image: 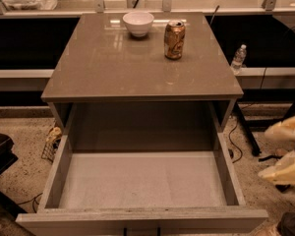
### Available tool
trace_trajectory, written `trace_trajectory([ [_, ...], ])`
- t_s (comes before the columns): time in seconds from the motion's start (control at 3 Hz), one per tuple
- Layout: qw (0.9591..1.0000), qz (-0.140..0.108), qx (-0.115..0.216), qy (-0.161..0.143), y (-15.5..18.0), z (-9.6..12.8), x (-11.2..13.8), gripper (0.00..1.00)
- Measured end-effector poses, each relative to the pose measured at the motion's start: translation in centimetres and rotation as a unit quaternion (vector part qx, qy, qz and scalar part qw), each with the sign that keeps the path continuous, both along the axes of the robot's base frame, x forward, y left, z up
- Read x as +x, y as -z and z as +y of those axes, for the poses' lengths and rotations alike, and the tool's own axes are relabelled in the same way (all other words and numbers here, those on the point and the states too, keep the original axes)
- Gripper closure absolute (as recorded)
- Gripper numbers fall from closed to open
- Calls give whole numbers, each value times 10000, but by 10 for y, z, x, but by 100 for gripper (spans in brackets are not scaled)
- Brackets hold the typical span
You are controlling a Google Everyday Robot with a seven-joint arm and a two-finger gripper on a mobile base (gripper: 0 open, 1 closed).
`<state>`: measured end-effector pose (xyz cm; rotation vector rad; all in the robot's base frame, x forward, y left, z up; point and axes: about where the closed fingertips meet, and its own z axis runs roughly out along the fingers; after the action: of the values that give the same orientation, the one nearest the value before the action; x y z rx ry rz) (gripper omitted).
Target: Close top drawer
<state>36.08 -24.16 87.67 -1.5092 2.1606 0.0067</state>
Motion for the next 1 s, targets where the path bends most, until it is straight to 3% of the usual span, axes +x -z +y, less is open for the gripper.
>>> trace_trajectory([
  [0.33,9995,78,272,110,54,-2,-40,64],
  [0.67,9968,415,662,174,126,4,-89,96],
  [1.0,9939,618,916,60,163,18,-104,100],
])
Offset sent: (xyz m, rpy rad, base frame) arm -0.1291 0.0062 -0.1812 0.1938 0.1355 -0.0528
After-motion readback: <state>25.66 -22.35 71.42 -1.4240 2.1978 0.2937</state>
